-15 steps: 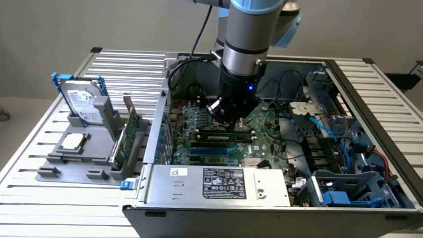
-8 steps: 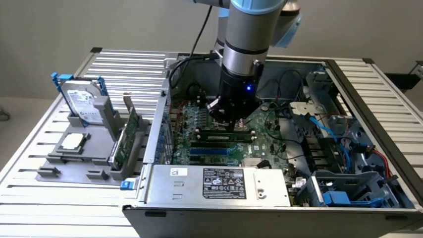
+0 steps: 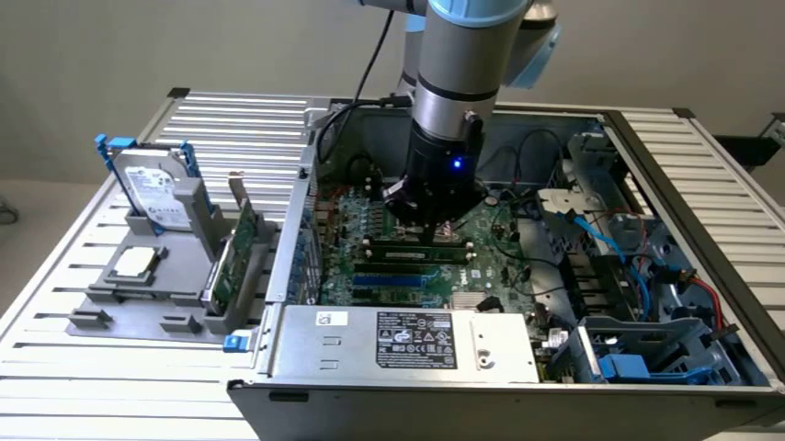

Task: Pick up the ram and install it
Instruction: 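Press down the ram until it locks into place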

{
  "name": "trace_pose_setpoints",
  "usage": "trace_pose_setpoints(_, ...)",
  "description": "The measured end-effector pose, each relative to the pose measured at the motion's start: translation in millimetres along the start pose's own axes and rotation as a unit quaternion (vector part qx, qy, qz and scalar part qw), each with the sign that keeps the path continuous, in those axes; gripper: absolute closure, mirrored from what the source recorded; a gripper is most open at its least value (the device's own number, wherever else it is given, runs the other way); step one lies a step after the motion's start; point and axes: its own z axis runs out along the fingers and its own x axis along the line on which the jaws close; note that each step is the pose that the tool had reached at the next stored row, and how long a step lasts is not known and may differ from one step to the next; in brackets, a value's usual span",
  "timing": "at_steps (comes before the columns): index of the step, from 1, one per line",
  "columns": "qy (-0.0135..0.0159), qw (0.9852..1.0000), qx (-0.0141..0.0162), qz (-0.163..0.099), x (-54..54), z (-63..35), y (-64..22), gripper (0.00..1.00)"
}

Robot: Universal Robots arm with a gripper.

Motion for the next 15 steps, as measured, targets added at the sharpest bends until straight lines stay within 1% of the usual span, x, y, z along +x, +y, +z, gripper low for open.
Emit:
trace_pose_setpoints(2, 0.0000, 0.9999, -0.0005, 0.015, 0.0, 0.0, 0.0, 0.89)
trace_pose_setpoints(5, 0.0001, 0.9993, -0.0012, 0.038, 0.0, 0.0, 0.0, 0.89)
trace_pose_setpoints(9, 0.0002, 0.9976, -0.0022, 0.069, 0.0, 0.0, 0.0, 0.89)
trace_pose_setpoints(10, 0.0003, 0.9973, -0.0020, 0.073, 0.0, 0.0, 0.0, 0.89)
trace_pose_setpoints(15, 0.0003, 0.9973, -0.0018, 0.073, 0.0, 0.0, 0.0, 0.89)
